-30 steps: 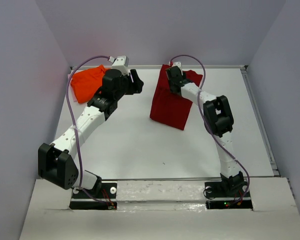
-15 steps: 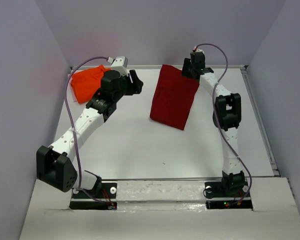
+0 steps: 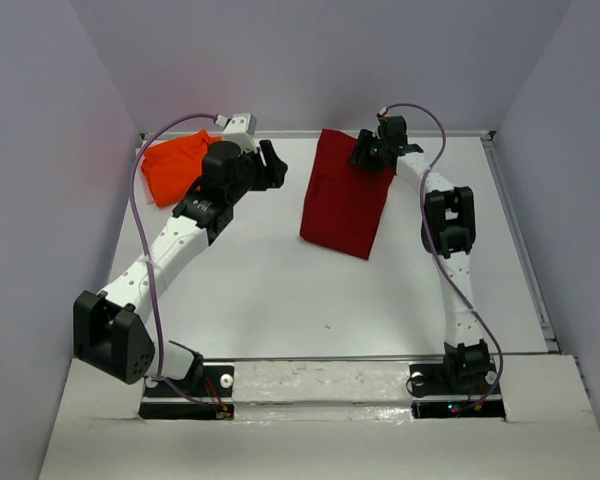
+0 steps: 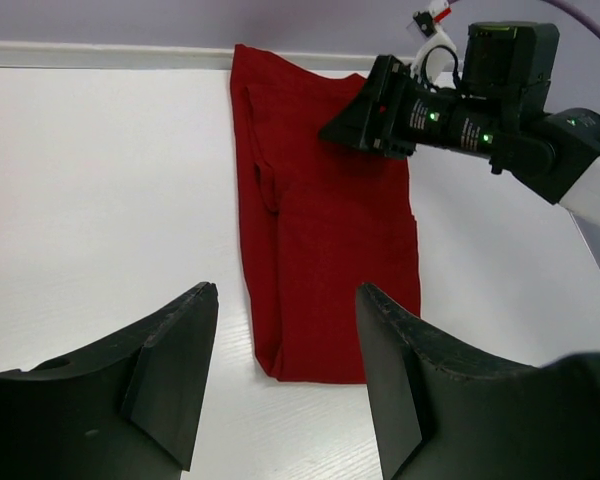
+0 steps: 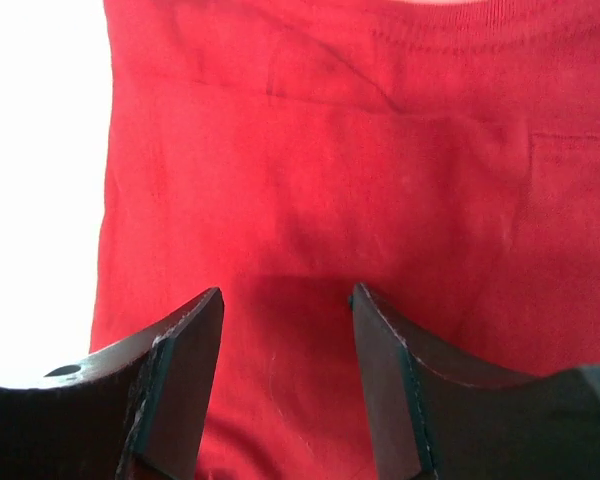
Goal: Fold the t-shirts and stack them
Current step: Fold the folded rectangular tshirt in 1/3 of the way
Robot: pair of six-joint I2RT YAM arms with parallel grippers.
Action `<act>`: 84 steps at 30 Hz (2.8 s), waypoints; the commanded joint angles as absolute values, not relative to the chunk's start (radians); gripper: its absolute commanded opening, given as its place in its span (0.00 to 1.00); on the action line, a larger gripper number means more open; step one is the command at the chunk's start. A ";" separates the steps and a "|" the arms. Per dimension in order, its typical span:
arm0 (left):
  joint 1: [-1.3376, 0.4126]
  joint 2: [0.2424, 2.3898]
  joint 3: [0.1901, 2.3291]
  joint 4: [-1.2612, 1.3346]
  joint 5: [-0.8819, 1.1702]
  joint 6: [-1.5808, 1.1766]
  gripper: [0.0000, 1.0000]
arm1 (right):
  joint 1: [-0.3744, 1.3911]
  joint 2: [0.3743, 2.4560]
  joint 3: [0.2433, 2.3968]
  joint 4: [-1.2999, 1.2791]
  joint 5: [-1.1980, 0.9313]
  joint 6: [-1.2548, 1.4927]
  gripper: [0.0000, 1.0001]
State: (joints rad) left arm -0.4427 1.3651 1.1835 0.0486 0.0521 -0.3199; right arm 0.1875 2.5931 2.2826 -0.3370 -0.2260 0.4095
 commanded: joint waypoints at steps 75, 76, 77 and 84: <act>-0.324 1.210 1.026 0.028 -0.005 -0.336 0.65 | 0.746 1.807 0.876 -0.087 -0.170 0.497 0.61; -0.325 1.210 1.026 0.028 -0.005 -0.336 0.65 | 0.746 1.802 0.873 -0.095 -0.163 0.492 0.61; -0.325 1.212 1.026 0.029 -0.005 -0.337 0.65 | 0.746 1.801 0.873 -0.112 -0.163 0.482 0.61; -0.324 1.221 1.016 0.049 0.045 -0.328 0.65 | 0.746 1.799 0.994 -0.114 -0.153 0.456 0.62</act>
State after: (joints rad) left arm -0.3302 1.2263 1.0248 -0.0002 0.0154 -0.3340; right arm 0.7406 1.7718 0.9569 0.0185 -0.2050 0.4957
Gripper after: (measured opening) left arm 0.652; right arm 0.612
